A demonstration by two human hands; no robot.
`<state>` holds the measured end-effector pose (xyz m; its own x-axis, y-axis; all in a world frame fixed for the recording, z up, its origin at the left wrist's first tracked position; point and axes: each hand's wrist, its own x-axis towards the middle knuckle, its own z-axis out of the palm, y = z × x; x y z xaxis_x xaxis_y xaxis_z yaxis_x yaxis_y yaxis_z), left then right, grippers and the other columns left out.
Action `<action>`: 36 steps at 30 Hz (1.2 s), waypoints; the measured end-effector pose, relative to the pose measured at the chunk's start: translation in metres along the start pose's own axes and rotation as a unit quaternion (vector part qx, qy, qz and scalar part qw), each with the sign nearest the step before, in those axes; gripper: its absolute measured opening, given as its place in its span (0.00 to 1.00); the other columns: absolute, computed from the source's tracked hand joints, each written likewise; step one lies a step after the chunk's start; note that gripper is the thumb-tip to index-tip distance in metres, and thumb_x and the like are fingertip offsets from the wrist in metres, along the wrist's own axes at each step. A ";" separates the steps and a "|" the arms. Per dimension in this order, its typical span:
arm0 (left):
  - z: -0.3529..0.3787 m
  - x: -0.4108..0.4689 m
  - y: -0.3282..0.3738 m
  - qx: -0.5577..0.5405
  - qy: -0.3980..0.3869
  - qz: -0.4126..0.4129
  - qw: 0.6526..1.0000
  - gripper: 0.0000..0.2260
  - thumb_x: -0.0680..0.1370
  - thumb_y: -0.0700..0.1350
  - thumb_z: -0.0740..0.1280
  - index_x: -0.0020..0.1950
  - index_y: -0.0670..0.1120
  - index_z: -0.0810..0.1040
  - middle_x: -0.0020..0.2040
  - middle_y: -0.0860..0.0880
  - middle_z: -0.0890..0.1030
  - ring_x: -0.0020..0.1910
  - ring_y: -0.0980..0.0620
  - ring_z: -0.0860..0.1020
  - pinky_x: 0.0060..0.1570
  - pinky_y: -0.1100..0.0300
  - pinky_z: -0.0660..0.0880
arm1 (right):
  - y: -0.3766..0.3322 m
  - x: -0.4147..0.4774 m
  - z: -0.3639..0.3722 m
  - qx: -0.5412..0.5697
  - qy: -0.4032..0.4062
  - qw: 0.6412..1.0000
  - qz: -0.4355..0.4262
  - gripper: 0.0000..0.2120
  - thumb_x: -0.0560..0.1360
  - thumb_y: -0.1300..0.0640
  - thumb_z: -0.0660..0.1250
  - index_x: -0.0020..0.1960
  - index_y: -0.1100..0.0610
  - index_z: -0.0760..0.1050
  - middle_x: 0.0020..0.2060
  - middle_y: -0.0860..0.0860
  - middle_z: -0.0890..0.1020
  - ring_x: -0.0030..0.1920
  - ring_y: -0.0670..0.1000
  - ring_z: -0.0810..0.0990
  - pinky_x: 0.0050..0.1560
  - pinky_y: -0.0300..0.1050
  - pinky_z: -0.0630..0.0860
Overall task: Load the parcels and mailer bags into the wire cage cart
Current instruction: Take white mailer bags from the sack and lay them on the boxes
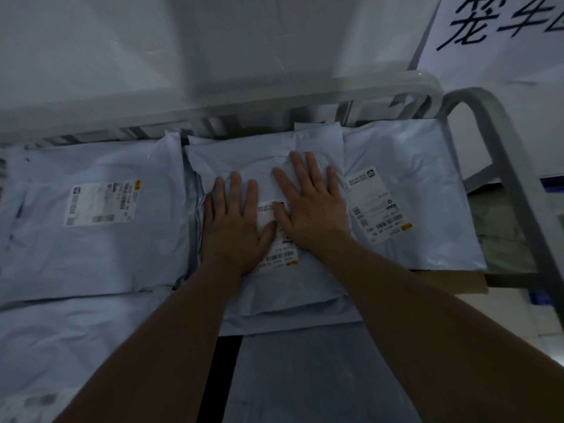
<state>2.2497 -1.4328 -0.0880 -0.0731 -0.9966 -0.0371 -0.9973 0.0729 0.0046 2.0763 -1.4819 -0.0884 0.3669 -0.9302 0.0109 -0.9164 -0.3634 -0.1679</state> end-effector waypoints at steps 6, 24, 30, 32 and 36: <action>-0.019 -0.017 0.020 0.031 -0.049 -0.063 0.996 0.34 0.82 0.62 0.47 0.81 0.42 0.53 0.80 0.38 0.53 0.78 0.36 0.54 0.70 0.36 0.58 | -0.005 -0.042 -0.018 0.006 -0.079 0.997 -0.013 0.33 0.81 0.38 0.46 0.82 0.51 0.49 0.81 0.53 0.46 0.81 0.56 0.43 0.78 0.62 0.43; -0.137 -0.205 0.046 -0.038 -0.237 0.013 0.971 0.33 0.84 0.56 0.52 0.81 0.39 0.45 0.82 0.42 0.46 0.81 0.45 0.48 0.77 0.45 0.50 | -0.047 -0.213 -0.149 -0.021 -0.246 0.969 -0.032 0.35 0.81 0.40 0.56 0.82 0.48 0.46 0.81 0.51 0.43 0.81 0.53 0.42 0.78 0.58 0.45; -0.159 -0.251 0.061 -0.060 -0.278 0.058 0.957 0.33 0.82 0.52 0.59 0.81 0.38 0.49 0.81 0.42 0.52 0.80 0.45 0.52 0.74 0.48 0.60 | -0.049 -0.281 -0.168 -0.017 -0.316 0.949 0.006 0.44 0.77 0.30 0.56 0.82 0.50 0.41 0.81 0.50 0.45 0.81 0.53 0.44 0.77 0.63 0.46; -0.162 -0.256 0.067 -0.057 -0.289 0.056 0.954 0.33 0.82 0.50 0.58 0.81 0.39 0.46 0.82 0.42 0.48 0.80 0.45 0.48 0.76 0.44 0.56 | -0.045 -0.287 -0.172 -0.029 -0.328 0.944 0.023 0.47 0.75 0.28 0.57 0.82 0.51 0.39 0.81 0.49 0.45 0.81 0.53 0.45 0.77 0.65 0.46; -0.159 -0.256 0.077 -0.056 -0.266 0.043 0.961 0.34 0.81 0.51 0.60 0.81 0.39 0.47 0.81 0.42 0.49 0.80 0.44 0.49 0.75 0.43 0.57 | -0.044 -0.282 -0.182 -0.029 -0.327 0.944 0.022 0.46 0.75 0.29 0.60 0.81 0.54 0.48 0.81 0.52 0.52 0.80 0.53 0.51 0.77 0.61 0.53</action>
<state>2.1921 -1.1780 0.0812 -0.1750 -0.8254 -0.5368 -0.9833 0.1193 0.1372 1.9836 -1.2129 0.0950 0.3315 -0.7207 -0.6089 -0.9333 -0.3451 -0.0997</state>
